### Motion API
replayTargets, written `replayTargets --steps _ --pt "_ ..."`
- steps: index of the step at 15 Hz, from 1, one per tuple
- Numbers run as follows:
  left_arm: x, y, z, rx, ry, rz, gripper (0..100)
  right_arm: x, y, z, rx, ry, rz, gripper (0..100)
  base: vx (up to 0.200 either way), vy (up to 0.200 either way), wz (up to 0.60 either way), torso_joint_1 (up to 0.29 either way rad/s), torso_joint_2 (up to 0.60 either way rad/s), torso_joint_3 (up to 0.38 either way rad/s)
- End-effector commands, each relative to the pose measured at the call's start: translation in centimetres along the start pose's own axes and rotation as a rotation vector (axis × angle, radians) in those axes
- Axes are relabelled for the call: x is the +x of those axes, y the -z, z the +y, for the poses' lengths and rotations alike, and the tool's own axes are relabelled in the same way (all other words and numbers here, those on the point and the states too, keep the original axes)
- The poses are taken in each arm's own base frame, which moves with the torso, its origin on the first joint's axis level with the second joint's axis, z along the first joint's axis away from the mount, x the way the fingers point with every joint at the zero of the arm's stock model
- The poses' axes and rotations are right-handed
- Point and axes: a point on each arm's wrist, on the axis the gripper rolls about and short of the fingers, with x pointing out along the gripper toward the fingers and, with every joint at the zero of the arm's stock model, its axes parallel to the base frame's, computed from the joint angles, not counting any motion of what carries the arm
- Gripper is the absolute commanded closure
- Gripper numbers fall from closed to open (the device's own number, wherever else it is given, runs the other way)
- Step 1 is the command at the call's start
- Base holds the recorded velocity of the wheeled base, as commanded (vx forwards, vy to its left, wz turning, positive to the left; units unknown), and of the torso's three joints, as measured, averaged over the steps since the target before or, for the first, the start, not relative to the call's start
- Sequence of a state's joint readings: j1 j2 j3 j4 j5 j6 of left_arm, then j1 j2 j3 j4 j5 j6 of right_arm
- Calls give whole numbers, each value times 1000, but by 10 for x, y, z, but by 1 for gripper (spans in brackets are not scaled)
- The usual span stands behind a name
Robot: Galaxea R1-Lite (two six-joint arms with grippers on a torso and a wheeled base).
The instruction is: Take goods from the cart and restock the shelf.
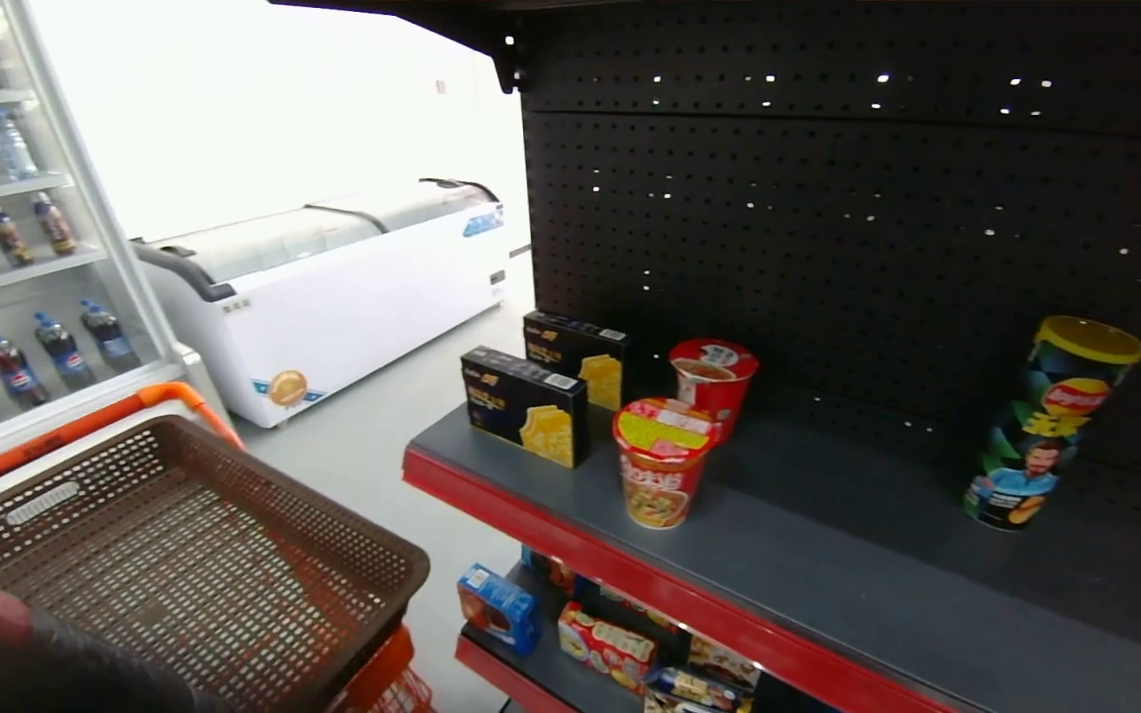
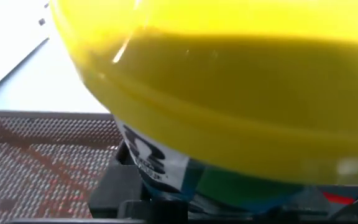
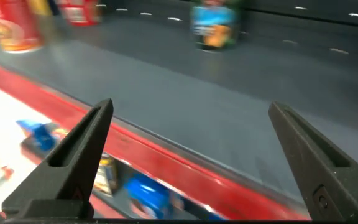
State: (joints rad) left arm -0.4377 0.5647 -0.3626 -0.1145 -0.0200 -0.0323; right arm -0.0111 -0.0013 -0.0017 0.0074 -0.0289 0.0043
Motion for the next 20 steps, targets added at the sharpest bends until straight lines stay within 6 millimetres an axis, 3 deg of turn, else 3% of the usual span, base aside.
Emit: replayTargets --steps 1,9,15,17,20 --pt "-1 1 0 -1 0 -2 100 0 0 0 0 0 2 0 0 0 -600 2 2 2" --pt "-1 0 0 -6 -16 -5 100 0 0 0 0 0 2 0 0 0 -600 2 0 2" --pt "-7 -10 3 -107 -152 -82 100 0 0 0 0 -2 2 0 0 0 0 0 0 0" --pt "-25 -2 4 -109 -234 -135 100 0 0 0 0 -2 2 0 0 0 0 0 0 0" --pt "-38 8 4 -71 -338 -62 100 0 0 1 -64 -60 2 0 0 0 0 0 0 0"
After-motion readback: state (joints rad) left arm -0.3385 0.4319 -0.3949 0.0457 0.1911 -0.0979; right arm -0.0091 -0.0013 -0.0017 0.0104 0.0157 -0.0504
